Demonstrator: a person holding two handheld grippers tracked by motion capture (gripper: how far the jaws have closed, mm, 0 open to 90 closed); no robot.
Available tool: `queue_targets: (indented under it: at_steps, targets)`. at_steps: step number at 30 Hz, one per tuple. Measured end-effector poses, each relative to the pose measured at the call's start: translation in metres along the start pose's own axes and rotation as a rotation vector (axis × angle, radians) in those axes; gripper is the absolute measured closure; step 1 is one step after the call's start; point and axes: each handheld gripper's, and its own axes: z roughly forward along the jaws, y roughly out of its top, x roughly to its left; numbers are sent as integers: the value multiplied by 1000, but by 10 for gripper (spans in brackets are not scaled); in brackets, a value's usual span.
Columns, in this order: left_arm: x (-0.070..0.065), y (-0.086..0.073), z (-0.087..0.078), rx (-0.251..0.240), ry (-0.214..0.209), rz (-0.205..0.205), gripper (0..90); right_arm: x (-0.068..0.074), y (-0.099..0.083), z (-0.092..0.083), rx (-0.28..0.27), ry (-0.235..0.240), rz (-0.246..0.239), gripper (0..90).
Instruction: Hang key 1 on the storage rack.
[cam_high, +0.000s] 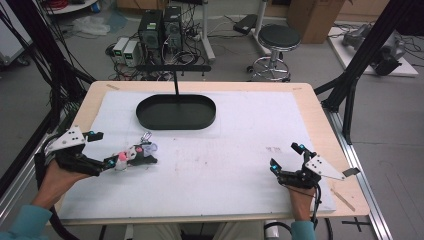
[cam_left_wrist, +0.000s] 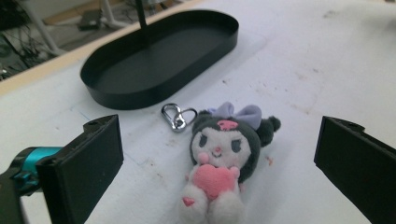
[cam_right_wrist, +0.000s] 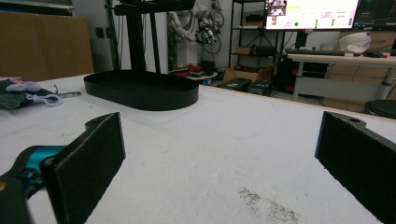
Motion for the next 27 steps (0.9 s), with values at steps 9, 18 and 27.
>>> queue_targets:
  at_steps: [9, 18, 27]
  targets:
    - [6, 10, 16, 144, -45, 44, 17, 0, 0, 0, -2, 0, 0, 7]
    - [10, 11, 32, 276, -43, 59, 17, 0, 0, 0, 0, 0, 1, 7]
    - [11, 5, 44, 395, -54, 50, 17, 0, 0, 0, 0, 0, 1, 7]
